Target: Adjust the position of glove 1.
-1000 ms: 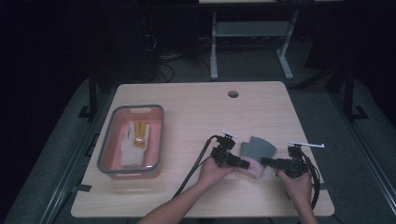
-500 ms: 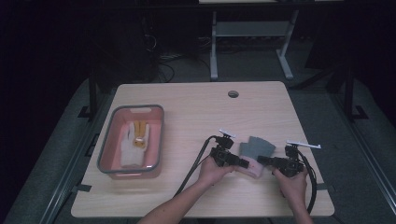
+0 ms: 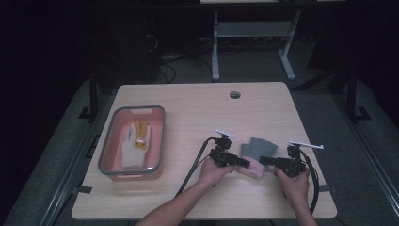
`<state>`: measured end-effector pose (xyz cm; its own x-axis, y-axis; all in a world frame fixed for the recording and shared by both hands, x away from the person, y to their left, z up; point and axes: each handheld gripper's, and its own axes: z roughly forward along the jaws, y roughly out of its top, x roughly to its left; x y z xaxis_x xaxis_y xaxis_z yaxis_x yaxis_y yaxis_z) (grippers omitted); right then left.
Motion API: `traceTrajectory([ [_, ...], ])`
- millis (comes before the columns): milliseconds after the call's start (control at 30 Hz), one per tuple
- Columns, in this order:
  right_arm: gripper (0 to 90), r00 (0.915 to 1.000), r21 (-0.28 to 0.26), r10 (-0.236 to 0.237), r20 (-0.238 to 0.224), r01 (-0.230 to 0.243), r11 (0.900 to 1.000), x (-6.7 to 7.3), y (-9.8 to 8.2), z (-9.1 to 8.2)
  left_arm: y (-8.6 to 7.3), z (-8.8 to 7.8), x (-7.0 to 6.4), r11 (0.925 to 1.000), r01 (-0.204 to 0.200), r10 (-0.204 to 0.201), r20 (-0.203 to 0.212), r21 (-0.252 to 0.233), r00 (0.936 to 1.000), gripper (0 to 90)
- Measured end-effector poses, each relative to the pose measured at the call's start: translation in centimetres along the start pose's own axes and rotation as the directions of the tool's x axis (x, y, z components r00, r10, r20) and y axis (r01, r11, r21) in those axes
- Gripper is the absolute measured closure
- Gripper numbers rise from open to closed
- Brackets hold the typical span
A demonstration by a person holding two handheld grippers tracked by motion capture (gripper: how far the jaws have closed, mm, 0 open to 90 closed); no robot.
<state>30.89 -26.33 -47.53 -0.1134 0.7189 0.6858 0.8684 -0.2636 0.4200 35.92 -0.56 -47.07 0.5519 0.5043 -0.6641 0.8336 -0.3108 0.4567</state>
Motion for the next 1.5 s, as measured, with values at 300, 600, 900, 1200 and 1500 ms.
traceTrajectory([
  [300,78.3,0.9995,0.008,-0.022,-0.021,0.022,1.0,1.4,0.4,0.0,-0.2,-1.3,0.0,0.9999,0.001,-0.001,0.004,-0.014,1.0,62.8],
  [600,78.2,0.9972,0.01,-0.059,-0.045,0.06,0.998,3.2,1.1,0.3,-0.3,-3.4,0.2,0.9992,-0.005,0.006,0.009,-0.04,0.9999,63.3],
  [900,78.2,0.9941,0.023,-0.079,-0.074,0.081,0.996,4.8,1.5,0.8,-0.4,-5.4,0.3,0.9984,-0.01,0.011,0.014,-0.055,0.9998,64.6],
  [1200,78.2,0.9902,0.03,-0.097,-0.101,0.1,0.995,6.3,2.1,1.2,-0.5,-7.3,0.3,0.9967,-0.015,0.016,0.013,-0.08,0.9998,64.6],
  [1500,78.1,0.985,0.036,-0.12,-0.124,0.125,0.991,7.8,2.6,1.5,-0.6,-9.1,0.3,0.9949,-0.023,0.025,0.012,-0.098,0.9996,64.8],
])
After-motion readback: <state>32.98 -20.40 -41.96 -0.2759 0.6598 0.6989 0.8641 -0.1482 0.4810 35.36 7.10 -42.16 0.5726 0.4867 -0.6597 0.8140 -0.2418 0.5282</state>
